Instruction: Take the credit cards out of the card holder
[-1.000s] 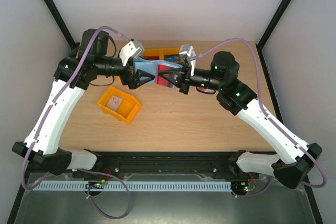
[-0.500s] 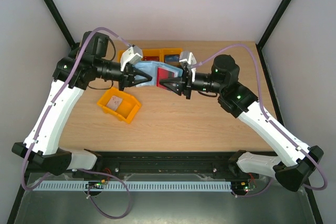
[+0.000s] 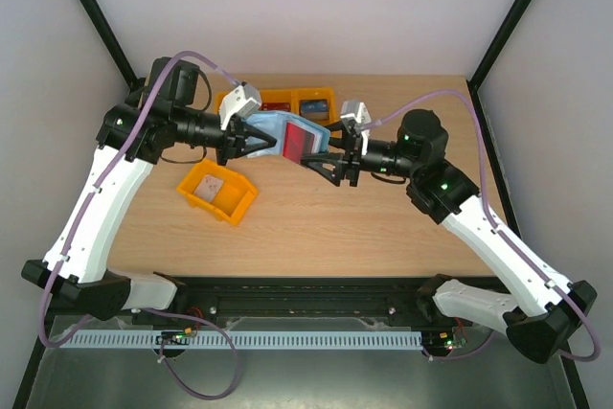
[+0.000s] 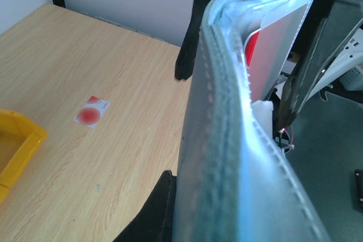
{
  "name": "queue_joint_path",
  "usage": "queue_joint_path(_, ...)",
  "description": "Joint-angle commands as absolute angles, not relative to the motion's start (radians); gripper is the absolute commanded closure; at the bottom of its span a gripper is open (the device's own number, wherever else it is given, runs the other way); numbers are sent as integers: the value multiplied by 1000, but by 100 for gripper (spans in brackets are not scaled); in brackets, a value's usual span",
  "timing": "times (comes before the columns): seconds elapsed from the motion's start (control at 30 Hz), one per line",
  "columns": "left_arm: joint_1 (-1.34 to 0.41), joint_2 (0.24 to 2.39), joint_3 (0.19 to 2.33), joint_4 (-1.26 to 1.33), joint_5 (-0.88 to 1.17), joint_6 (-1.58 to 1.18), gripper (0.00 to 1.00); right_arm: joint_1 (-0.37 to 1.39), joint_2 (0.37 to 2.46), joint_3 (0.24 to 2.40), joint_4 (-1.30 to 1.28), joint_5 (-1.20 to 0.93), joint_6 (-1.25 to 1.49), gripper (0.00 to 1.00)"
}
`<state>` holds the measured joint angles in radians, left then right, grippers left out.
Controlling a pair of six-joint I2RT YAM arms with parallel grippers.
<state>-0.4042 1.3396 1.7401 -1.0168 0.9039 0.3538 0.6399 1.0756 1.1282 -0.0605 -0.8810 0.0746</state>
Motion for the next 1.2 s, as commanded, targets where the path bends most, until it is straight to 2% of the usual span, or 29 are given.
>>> queue_joint_path(0.0,-399,1334,1743,-1014,908,367,98,624,1043,1117,10,-875,102,37)
queue_joint_path(0.13,-399,1337,1745,-1014,905,367,98,621,1048,1109,11,-855,110,65)
queue_joint_path(0.2,-399,1337,1743,-1020,908,373,98,618,1049,1105,14,-840,115,90)
queue_joint_path(0.23,-399,1336,1742,-1022,908,374,98,616,1049,1102,21,-831,125,97)
queue_joint_path(0.37,-399,1335,1733,-998,878,343,98,615,1060,1106,25,-799,157,98)
queue_joint_path(0.4,-399,1334,1727,-970,844,308,89,615,1066,1112,14,-766,165,98)
queue_joint_path(0.47,-399,1332,1715,-917,708,243,50,614,1085,1132,-36,-679,176,98)
queue_joint_path(0.5,-399,1332,1712,-892,641,222,36,615,1104,1144,-68,-624,185,98)
queue_joint_path(0.53,-399,1331,1708,-877,569,212,27,615,1122,1160,-104,-561,203,98)
queue_joint_path(0.6,-397,1331,1702,-844,439,195,19,615,1178,1208,-198,-376,267,98)
queue_joint_path(0.7,-393,1333,1697,-804,323,166,13,616,1285,1325,-371,-176,345,98)
queue_joint_path(0.83,-393,1341,1681,-800,356,158,12,663,1390,1412,-503,65,407,98)
queue_joint_path(0.93,-396,1342,1640,-806,459,144,22,739,1466,1481,-579,171,397,98)
queue_joint_path(1.0,-404,1343,1602,-803,527,124,34,761,1501,1508,-578,108,369,98)
queue_joint_path(1.1,-409,1345,1547,-784,597,77,51,764,1483,1466,-464,-124,356,98)
queue_joint_path(1.17,-410,1349,1523,-773,635,49,57,762,1441,1413,-360,-267,360,98)
